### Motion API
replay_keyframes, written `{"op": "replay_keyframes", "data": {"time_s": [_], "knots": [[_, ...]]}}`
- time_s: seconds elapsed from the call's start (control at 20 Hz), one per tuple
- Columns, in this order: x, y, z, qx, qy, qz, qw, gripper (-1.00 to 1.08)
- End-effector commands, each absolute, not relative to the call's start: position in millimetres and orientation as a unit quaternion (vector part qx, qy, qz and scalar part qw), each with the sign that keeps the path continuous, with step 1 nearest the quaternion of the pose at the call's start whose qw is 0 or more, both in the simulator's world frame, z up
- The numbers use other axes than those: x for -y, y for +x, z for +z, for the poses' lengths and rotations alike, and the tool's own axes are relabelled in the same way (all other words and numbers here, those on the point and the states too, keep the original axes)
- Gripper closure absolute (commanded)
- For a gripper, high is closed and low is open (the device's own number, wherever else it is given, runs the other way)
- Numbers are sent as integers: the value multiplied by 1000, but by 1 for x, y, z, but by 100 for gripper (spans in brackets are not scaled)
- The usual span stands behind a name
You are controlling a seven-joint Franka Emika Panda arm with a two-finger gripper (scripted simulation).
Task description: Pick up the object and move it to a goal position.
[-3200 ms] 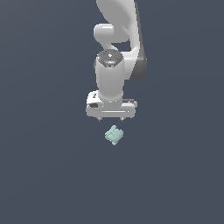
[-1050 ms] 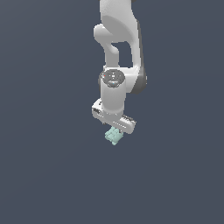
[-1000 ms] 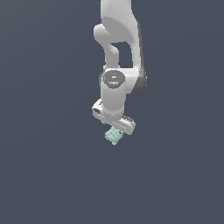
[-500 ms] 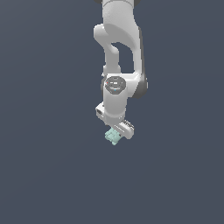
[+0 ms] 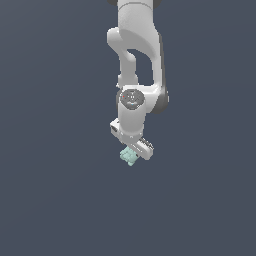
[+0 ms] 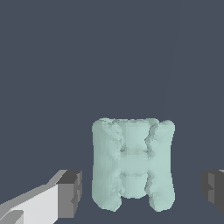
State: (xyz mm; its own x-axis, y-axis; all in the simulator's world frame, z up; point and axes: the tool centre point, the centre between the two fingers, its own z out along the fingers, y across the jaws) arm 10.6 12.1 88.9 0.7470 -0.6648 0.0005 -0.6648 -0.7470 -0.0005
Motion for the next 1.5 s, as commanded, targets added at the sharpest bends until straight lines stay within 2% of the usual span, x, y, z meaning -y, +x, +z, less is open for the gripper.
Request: {"op": "replay_keyframes", "data": {"time_s": [0.0, 0.35, 0.6, 0.65, 1.45], "knots": [[-12, 10, 82, -356, -935, 0, 0, -92], [-12, 9, 48, -358, -934, 0, 0, -92], [-12, 10, 41, -358, -934, 0, 0, -92], [-12, 10, 41, -358, -934, 0, 0, 108], [-14, 10, 59, -356, -934, -6, 4, 108]]}}
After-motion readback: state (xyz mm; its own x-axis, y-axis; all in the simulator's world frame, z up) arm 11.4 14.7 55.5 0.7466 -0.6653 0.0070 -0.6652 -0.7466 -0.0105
